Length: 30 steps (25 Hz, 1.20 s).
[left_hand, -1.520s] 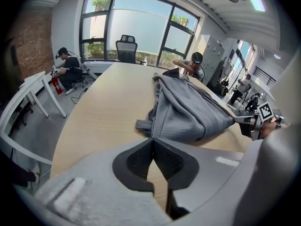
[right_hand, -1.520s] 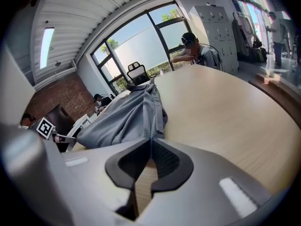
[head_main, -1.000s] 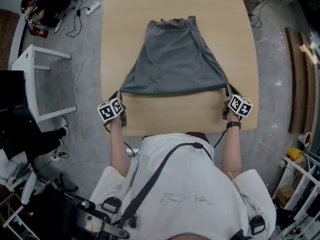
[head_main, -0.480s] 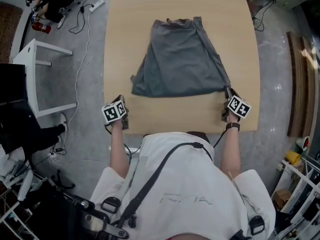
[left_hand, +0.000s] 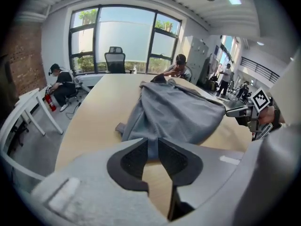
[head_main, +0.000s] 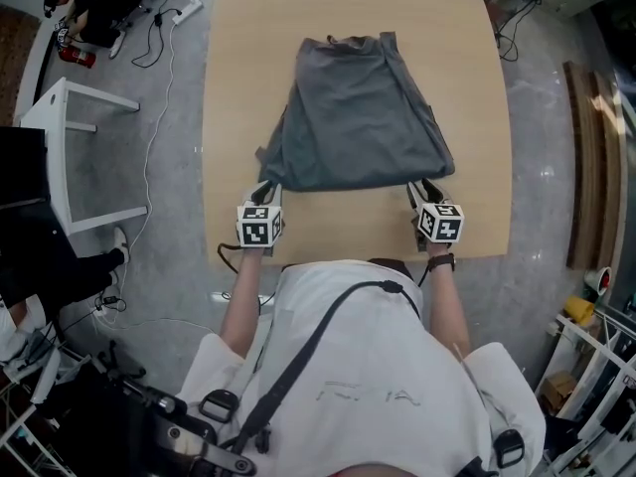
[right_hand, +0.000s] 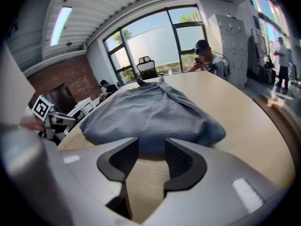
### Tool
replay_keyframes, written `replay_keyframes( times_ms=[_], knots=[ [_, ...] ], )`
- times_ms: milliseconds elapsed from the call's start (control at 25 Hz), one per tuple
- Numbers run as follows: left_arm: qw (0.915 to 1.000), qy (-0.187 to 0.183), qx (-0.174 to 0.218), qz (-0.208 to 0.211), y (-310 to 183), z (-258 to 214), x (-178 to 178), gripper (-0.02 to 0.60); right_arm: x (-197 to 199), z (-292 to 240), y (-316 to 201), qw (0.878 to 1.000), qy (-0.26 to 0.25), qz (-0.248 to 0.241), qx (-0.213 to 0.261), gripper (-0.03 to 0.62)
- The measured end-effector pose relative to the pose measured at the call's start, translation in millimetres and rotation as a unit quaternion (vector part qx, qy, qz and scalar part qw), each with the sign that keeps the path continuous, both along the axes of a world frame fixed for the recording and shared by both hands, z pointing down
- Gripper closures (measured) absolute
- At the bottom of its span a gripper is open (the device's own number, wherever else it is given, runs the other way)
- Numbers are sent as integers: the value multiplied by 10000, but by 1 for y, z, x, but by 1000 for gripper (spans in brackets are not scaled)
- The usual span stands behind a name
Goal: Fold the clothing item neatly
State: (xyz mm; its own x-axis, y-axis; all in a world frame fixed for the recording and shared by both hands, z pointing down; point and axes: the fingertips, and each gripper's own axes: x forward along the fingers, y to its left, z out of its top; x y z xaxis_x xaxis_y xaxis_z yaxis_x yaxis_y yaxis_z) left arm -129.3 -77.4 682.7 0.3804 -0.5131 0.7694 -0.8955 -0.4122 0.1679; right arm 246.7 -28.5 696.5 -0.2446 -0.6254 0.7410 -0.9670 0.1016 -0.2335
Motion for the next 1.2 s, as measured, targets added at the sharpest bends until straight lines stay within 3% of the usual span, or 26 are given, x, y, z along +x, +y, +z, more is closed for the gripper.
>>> replay_keyframes(
  times_ms=[160,360,440,480,520,600,840,1200],
  knots=[
    [9982,90,153,568,-5,-2,37,492,-39,0,-13,9964,286,-787,116,412],
    [9966,23,-11,825,-15,19,63,494,-63,16,-34,9931,438,-1089,-4,397],
    [9954,-227,-330,872,-12,40,64,495,-63,33,-33,9922,563,-1078,-287,401],
    [9934,-422,-557,914,-8,54,62,510,-63,40,-32,9921,597,-1030,-387,408],
    [9903,-624,-789,962,-2,66,59,570,-62,44,-32,9926,608,-963,-425,414],
    [9850,-862,-1080,1030,10,80,55,578,-63,47,-30,9937,623,-841,-397,431],
    [9863,-855,-973,1026,23,82,53,578,-65,53,-12,9948,628,-745,-312,491],
    [9866,-727,-992,1069,64,80,36,578,-77,52,35,9973,485,-487,-249,496]
  ],
)
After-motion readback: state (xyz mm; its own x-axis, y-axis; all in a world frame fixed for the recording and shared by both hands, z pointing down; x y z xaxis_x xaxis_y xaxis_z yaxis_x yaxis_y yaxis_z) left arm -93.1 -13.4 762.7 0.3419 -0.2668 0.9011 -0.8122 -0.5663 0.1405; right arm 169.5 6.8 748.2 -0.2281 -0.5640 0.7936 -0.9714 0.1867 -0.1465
